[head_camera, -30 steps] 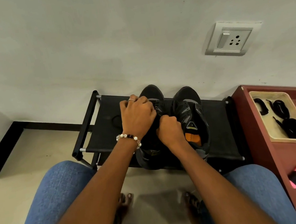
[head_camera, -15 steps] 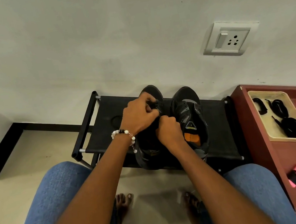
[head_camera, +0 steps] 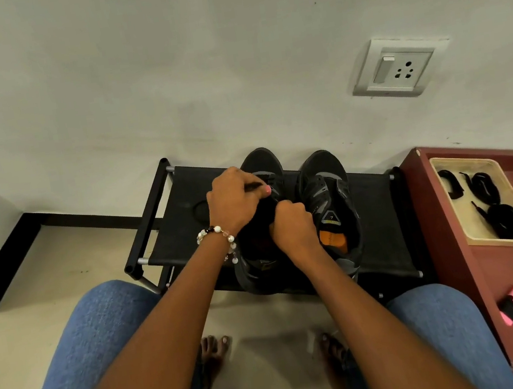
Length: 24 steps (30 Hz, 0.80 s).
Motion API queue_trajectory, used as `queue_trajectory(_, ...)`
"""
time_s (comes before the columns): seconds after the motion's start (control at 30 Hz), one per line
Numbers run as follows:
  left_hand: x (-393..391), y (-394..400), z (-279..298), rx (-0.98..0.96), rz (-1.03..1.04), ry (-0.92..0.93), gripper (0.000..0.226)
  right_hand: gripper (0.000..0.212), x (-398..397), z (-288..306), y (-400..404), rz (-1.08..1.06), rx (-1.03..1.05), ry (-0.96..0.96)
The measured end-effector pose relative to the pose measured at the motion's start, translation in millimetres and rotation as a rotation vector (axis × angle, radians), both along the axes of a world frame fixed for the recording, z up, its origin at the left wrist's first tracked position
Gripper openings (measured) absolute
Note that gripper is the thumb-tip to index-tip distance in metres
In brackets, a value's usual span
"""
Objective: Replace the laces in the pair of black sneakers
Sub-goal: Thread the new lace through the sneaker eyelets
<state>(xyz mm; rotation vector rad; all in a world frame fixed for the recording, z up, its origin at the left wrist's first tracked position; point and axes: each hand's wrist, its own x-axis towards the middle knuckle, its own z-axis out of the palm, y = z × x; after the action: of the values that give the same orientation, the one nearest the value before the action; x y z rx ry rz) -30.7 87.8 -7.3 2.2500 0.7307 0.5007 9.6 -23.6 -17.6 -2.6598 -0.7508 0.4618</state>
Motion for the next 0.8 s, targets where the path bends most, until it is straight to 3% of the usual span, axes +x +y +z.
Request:
queue_trajectory(0.13, 0, -1, 8, -0.445, 0.126, -0.194, 0.005, 0.029, 0, -1, 1, -0.015, 0.01, 0.004)
queue_trajectory(0.27, -3, -2, 24, -0.922, 0.055, -0.593, 0.014, 0.03, 1, -1, 2, -0.024, 0.016, 0.013)
queue_trajectory(0.4, 0, 4, 38, -1.12, 0.079, -0.771, 0.02, 0.029, 1, -1, 2, -0.027, 0.027, 0.018)
queue_trajectory(0.47, 0, 9, 39, -0.984, 0.087, -0.628, 0.022, 0.027, 1, -2, 2, -0.028, 0.026, 0.023)
queue_trajectory(0.57, -1, 10, 31, -0.314, -0.025, -0.192, 0.009, 0.025, 1, 0, 1, -0.037, 0.028, 0.03)
queue_trajectory(0.63, -3, 6, 27, 0.015, -0.146, 0.042, 0.008, 0.024, 0, 0, 1, -0.029, 0.028, 0.025)
queue_trajectory(0.7, -3, 1, 19, 0.23, -0.225, 0.245, 0.018, 0.023, 0, 0, 0, -0.02, 0.032, 0.023)
queue_trajectory(0.8, -1, -6, 7, 0.467, -0.212, 0.362, 0.022, 0.021, 0, -1, -1, -0.022, 0.042, 0.023)
